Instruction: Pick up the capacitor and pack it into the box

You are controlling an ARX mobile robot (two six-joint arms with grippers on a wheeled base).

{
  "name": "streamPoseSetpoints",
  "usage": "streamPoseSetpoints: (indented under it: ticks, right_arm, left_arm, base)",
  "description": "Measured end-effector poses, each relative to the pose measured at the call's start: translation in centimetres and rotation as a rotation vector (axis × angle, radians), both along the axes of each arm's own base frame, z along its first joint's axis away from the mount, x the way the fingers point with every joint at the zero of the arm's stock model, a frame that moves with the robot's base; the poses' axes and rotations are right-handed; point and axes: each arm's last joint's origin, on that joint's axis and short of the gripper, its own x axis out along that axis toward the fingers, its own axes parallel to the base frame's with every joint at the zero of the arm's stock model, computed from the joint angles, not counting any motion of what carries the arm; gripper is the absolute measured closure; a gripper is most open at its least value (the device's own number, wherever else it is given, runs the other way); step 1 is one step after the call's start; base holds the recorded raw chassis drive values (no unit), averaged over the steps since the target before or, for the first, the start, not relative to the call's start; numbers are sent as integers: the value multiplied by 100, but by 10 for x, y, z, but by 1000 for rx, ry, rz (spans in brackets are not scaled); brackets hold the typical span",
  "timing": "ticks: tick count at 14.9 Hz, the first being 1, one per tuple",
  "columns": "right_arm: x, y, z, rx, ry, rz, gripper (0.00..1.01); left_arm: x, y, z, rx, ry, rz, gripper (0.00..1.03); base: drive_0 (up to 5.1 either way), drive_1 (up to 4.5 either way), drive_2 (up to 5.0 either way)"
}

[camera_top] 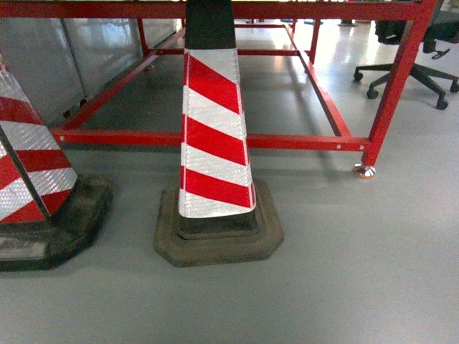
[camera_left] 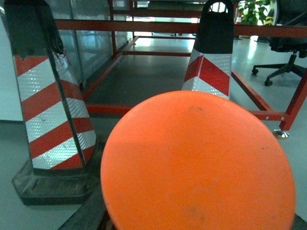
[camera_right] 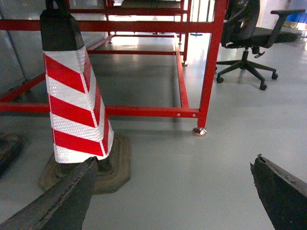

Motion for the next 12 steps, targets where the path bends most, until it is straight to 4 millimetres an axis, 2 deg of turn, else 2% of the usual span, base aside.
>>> streamPoseSetpoints:
  ticks: [2,12]
  right_arm:
    - [0,0,0,0,-1,0,3]
    - [0,0,0,0,4,0,3]
  left_arm:
    - [0,0,0,0,0,-1,59]
    - [0,0,0,0,3,0,59]
  base:
    - [10,436,-415]
    - [0,0,0]
